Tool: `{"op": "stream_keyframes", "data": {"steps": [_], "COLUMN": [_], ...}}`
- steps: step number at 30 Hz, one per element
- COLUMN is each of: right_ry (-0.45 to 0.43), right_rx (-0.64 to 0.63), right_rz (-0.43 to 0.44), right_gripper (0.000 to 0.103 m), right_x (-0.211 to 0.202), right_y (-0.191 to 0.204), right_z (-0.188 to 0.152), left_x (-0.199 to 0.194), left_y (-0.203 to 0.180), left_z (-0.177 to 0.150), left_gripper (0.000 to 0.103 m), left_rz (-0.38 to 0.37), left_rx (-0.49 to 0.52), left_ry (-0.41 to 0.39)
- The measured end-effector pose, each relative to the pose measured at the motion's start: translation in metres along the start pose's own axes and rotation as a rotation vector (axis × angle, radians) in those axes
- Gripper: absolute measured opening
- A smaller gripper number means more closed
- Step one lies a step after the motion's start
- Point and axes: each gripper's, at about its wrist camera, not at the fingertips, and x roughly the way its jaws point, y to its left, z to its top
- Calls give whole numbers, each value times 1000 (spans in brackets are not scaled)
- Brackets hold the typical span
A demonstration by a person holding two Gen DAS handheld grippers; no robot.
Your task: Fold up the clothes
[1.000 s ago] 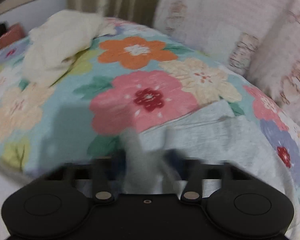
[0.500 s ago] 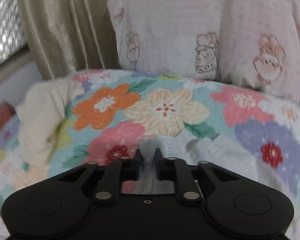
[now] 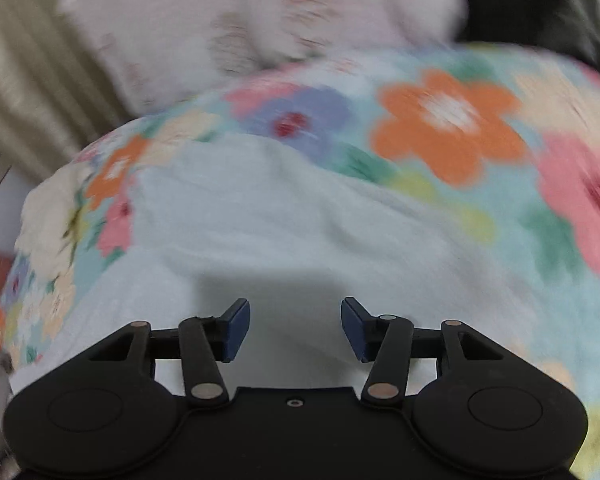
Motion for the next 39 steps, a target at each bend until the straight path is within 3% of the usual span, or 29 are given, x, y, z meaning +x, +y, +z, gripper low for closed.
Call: {"op": "stream_keyframes", "data": {"steps": [5, 9, 12, 15, 17, 18, 19, 20, 24, 26, 29, 32, 36, 39], "right_ry": [-51, 18, 62, 70, 49, 18, -15, -49, -284, -358, -263, -140, -165, -190], "right_rx": [143, 280, 392, 481, 534, 476, 400, 325, 100, 9, -72, 29, 133, 57], "right_rz": [2, -28, 11, 97, 109, 93, 74, 55, 52, 11, -91, -222, -232, -358], "right_gripper": [62, 64, 64, 71, 73, 70, 37, 11, 8, 7, 7, 17, 18, 37], "right_x": [-25, -15, -9, 13, 35, 38, 40, 41, 3, -20, 3, 44, 37, 26], "right_y": [-36, -65, -87, -103, -110, -102, -92, -82, -41, -28, -36, -68, -71, -52], "right_z": [0, -11, -20, -17, -9, -4, 1, 6, 11, 11, 22, 21, 23, 23], "left_x": [-9, -11, -10, 2, 14, 17, 18, 15, -2, -4, 8, 9, 8, 11], "left_y": [6, 9, 14, 19, 18, 13, 9, 9, 6, 5, 8, 9, 12, 13], "left_z": [-29, -41, -43, -43, -43, -44, -45, -46, -48, -50, -51, -50, -50, -49], "left_gripper": [46, 49, 50, 55, 51, 27, 12, 11, 6, 6, 6, 7, 12, 16], "left_rz": [-97, -58, -32, -138, -195, -187, -176, -179, -142, -119, -109, -111, -115, -122], "left_rx": [-77, -70, -61, -124, -149, -117, -95, -94, -53, -31, -47, -38, -35, -44], "left_ry": [77, 92, 85, 82, 74, 67, 56, 52, 34, 40, 86, 98, 100, 104]}}
